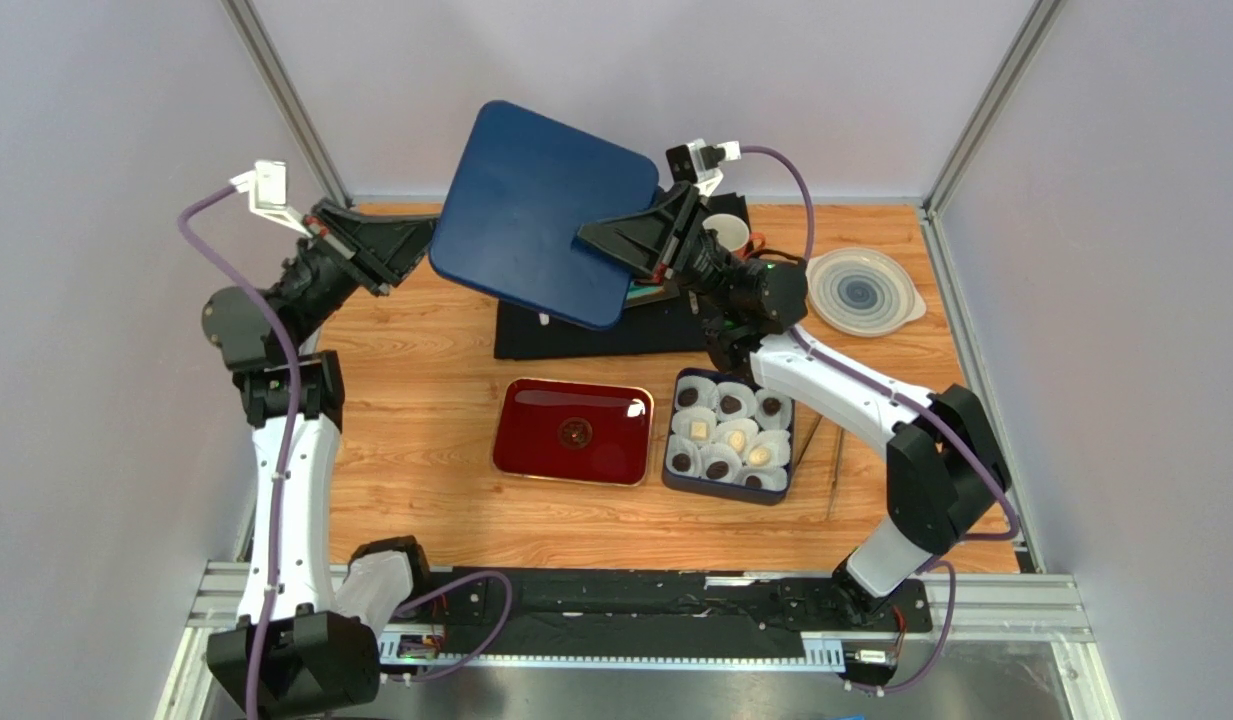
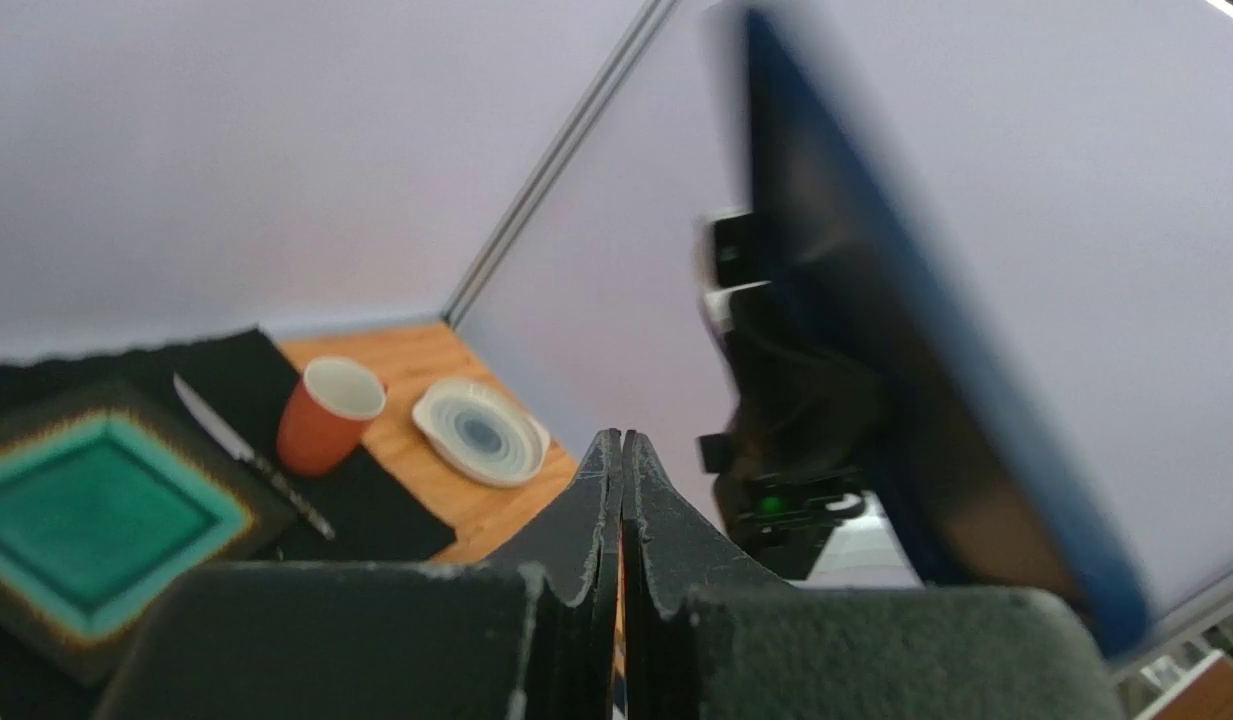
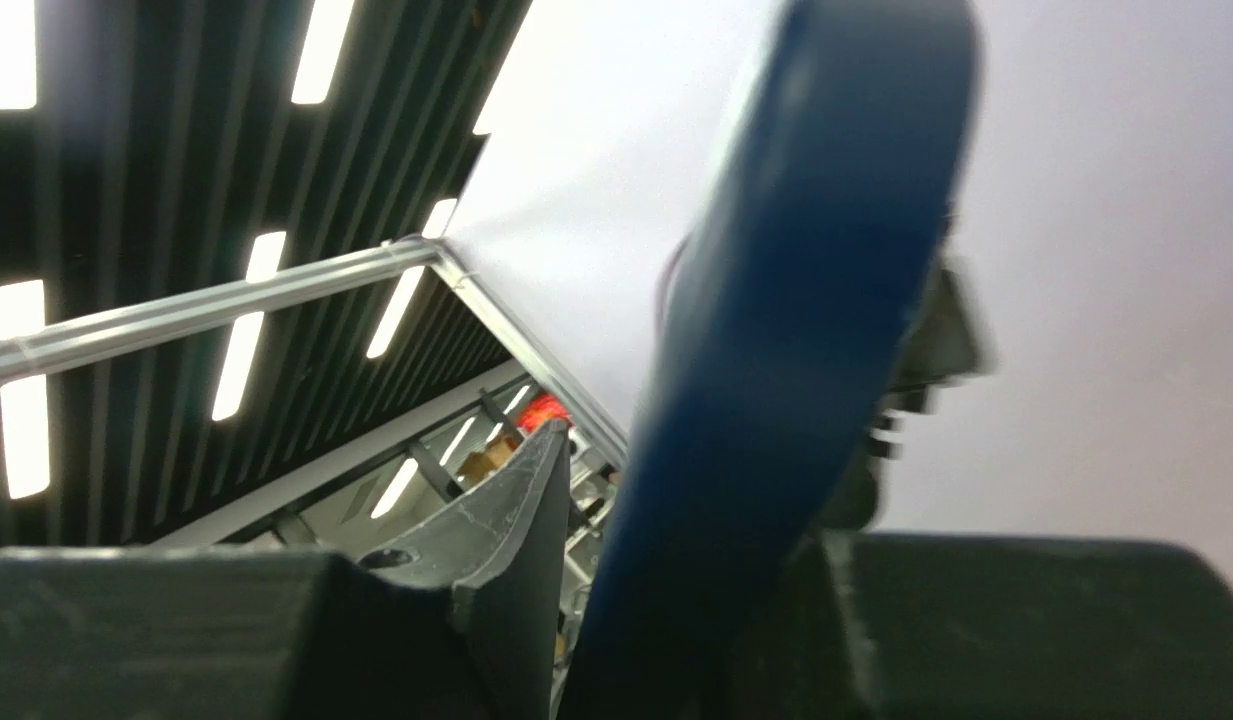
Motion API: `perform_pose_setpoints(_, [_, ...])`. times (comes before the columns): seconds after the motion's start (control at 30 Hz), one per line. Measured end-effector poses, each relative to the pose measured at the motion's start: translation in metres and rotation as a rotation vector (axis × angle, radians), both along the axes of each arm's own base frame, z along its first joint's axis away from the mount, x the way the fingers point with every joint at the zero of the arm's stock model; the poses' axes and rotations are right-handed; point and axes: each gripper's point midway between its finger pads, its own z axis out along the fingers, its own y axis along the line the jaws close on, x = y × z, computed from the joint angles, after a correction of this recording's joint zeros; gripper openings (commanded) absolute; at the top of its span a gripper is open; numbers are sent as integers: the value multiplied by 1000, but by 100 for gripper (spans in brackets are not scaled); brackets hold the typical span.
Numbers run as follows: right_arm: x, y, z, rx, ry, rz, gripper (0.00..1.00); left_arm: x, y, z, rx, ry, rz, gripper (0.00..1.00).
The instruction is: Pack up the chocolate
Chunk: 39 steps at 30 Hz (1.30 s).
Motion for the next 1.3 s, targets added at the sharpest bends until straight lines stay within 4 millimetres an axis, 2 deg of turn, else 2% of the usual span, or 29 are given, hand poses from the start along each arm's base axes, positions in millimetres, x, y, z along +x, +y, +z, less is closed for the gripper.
perform_pose_setpoints(0.07, [-16,-6,10,23,-19,17,24,15,1,-27,21,83,-2,0])
perform_pose_setpoints(0.1, [-24,-9,14,34,-34,24,23,25,3,-47,32,141,4,0])
perform_pose_setpoints(0.2, [-40,-18,24,61,-71,37,19,31,4,-64,49,186,6,0])
perform_pose_setpoints(0.33, [-45,-23,23,64,-81,35,7,28,3,-68,85,169,8,0])
perform_pose_setpoints(0.43, [-43,-25,11,18,-63,16,0,22,2,-68,118,138,15,0])
perform_pose_setpoints(0.53, [-34,-28,-3,-121,-14,-60,0,16,1,-69,159,108,24,0])
perform_pose_setpoints(0.6, [-25,-40,-10,-239,23,-163,0,14,0,-72,182,100,25,0])
perform_pose_setpoints(0.73, [-14,-77,-31,-429,96,-339,0,11,-1,-85,233,105,8,0])
perform_pose_setpoints(0.77, [-10,-91,-41,-470,124,-389,0,11,-2,-90,248,112,1,0])
perform_pose_setpoints(0.83, [-4,-107,-65,-524,181,-438,0,11,-2,-99,273,126,-7,0])
perform_pose_setpoints(0.93, [4,-124,-126,-630,322,-457,0,10,-2,-113,316,145,-15,0])
perform_pose_setpoints(1.0, [8,-130,-176,-709,442,-433,0,9,-1,-124,343,155,-21,0])
perform_pose_setpoints(1.1, [8,-139,-239,-803,611,-376,0,3,-2,-143,376,178,-39,0])
perform_pose_setpoints(1.2, [1,-150,-274,-850,719,-333,0,-3,-4,-157,397,201,-60,1])
perform_pose_setpoints(1.3, [0,-161,-285,-855,761,-324,0,-5,-4,-165,410,211,-72,1])
